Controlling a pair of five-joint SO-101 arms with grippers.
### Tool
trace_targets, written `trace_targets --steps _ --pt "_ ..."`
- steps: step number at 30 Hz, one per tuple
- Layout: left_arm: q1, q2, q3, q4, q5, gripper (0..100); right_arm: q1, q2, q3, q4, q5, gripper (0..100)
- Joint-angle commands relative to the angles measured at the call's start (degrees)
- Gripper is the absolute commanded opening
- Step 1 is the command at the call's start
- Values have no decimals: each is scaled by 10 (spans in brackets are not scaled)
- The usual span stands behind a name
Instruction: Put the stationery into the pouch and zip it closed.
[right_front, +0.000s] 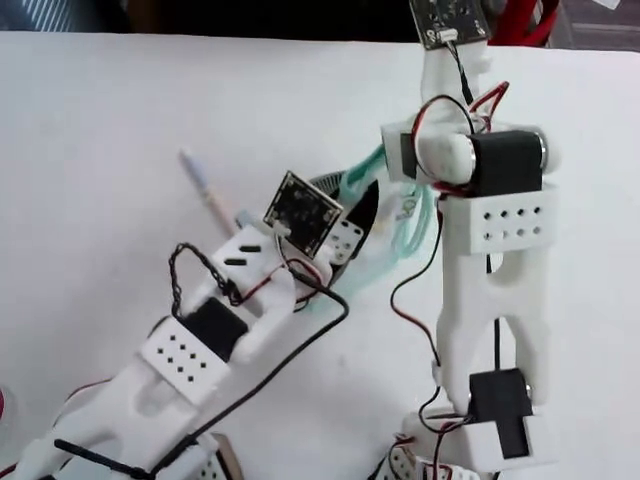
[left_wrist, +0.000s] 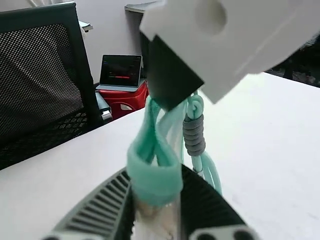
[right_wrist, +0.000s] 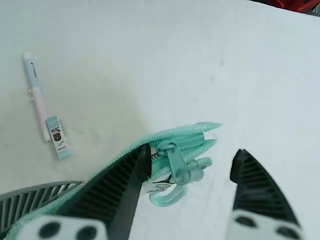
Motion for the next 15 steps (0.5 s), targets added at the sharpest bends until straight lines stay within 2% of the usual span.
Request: trace_targets --steps 1,5,8,10,12,15 --pt "-2 -42 19 90 3 272 0 -7 1 9 9 255" --pt "-12 -193 4 226 -7 268 0 -12 1 9 5 255" --pt "-65 -331 -13 325 -18 268 0 -15 2 9 5 255" --pt "-122 -410 -15 360 -28 268 4 -15 11 9 9 255" --pt "-176 -456 -13 381 -72 268 4 -18 27 9 9 255" --pt "-240 -441 -12 411 -102 264 4 -21 46 9 9 255"
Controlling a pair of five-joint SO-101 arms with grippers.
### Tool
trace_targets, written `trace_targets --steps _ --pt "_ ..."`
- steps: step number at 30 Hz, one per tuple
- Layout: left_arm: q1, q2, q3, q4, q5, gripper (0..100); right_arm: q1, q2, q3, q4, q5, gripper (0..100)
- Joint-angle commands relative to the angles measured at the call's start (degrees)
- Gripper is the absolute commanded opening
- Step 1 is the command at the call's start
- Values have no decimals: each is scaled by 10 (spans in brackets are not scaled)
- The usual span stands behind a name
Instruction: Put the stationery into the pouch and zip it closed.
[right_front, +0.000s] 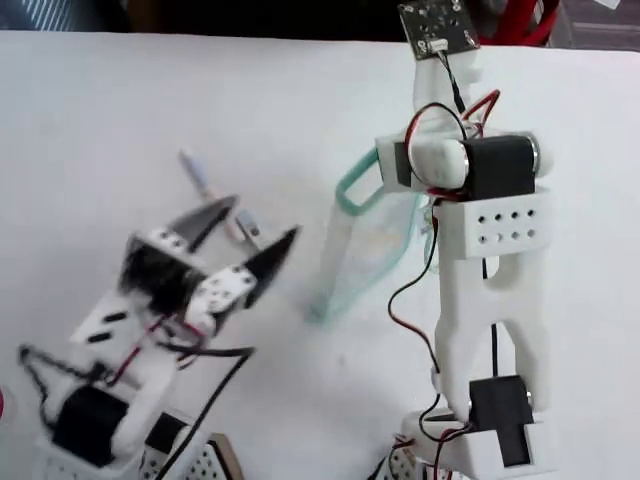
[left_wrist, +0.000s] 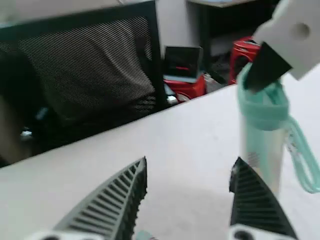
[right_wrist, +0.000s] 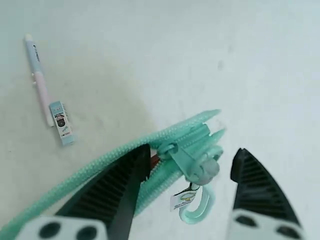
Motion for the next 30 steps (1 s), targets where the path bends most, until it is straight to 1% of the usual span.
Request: trace_targets --steps 1,4,5,8,11,14,16,19,24,25,28,30 --pt "-69 15 -24 30 -23 264 7 -12 26 8 7 254" --pt "-97 95 -16 16 -22 264 6 -49 40 8 7 248" --pt "-102 126 -16 8 -21 264 6 -67 43 8 7 231" --pt "-106 237 -31 -25 8 263 6 -124 43 8 7 147" --pt "-102 360 -72 -32 32 239 3 -154 50 7 8 87" --pt "-103 486 -122 -24 54 185 2 -149 65 5 8 94" --pt "-103 561 -155 -12 55 167 2 -136 79 0 8 92" --pt "-102 658 -202 -4 57 165 2 -117 87 -14 8 90" --pt "-104 767 -270 -4 60 177 1 -109 86 -24 8 72" --pt "-104 786 -280 -4 69 197 1 -106 86 -24 8 68" --pt "-102 845 -317 18 152 270 1 -105 87 -24 8 67" --pt "-102 880 -356 46 184 260 1 -105 87 -23 8 67"
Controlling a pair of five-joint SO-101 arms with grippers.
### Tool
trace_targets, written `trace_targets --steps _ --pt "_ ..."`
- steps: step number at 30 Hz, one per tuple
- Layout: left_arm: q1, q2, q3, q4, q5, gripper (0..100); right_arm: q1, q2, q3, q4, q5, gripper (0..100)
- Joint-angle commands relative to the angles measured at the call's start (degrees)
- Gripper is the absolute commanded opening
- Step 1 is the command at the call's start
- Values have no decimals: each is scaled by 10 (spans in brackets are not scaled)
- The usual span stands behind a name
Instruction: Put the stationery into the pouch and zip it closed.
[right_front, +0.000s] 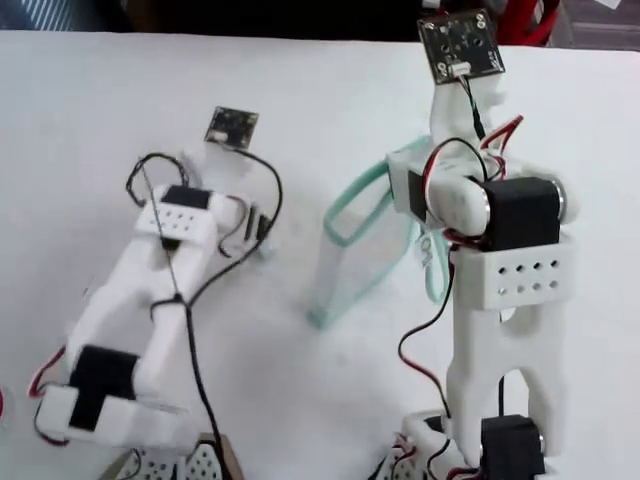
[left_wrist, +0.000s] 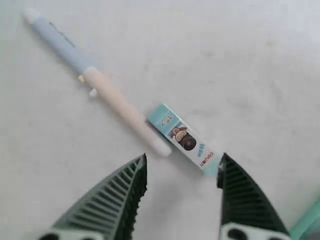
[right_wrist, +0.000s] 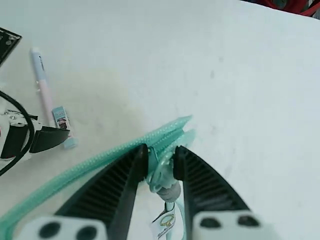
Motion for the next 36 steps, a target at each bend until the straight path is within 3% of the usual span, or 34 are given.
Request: trace_targets --steps 1,12,16,21,25,30,36 --pt "-1 48 -85 42 59 247 -3 7 6 0 7 67" --pt "0 228 -248 91 193 199 -3 7 7 4 7 67" --pt "0 272 -290 122 197 177 -3 7 7 1 7 67" --pt "1 292 -331 135 193 44 -3 7 7 3 7 67" --pt "7 300 -336 135 174 37 -3 7 14 3 7 67" --pt "15 251 -353 199 174 24 -3 5 43 -20 7 67" --pt "19 58 -410 291 150 24 -3 3 50 -32 7 67"
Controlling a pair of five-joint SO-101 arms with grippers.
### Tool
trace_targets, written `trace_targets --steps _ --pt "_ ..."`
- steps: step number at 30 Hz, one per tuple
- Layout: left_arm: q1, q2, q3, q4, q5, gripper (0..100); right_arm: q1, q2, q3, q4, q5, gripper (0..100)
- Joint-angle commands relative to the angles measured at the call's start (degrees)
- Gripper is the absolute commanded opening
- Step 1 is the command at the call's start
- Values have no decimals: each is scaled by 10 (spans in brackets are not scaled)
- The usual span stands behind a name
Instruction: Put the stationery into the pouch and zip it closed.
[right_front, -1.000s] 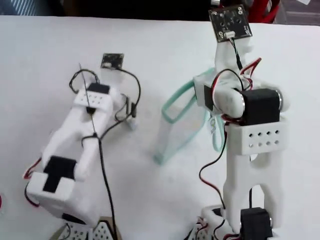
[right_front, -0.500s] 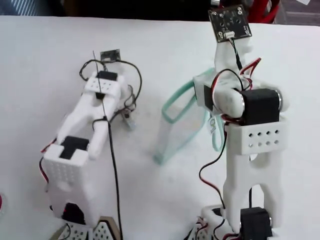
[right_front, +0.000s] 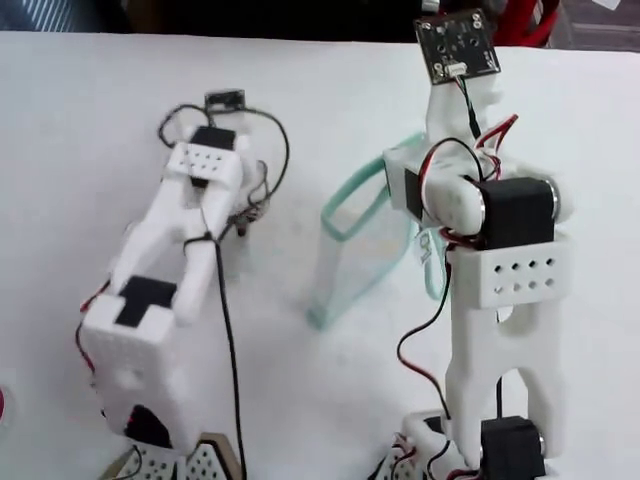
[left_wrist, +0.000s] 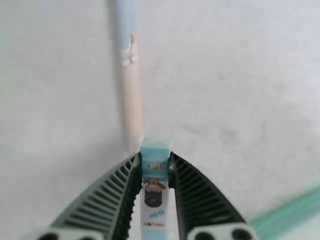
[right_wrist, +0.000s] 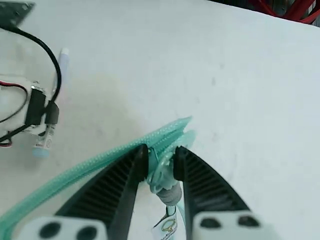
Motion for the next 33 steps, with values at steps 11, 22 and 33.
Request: trace_targets --steps 11,22,33 --pt "145 -525 -49 -15 -55 27 1 3 8 10 7 67" --pt "358 -702 235 -269 -186 24 5 3 8 11 7 67" --pt "320 -827 530 -551 -235 25 5 3 8 11 7 67"
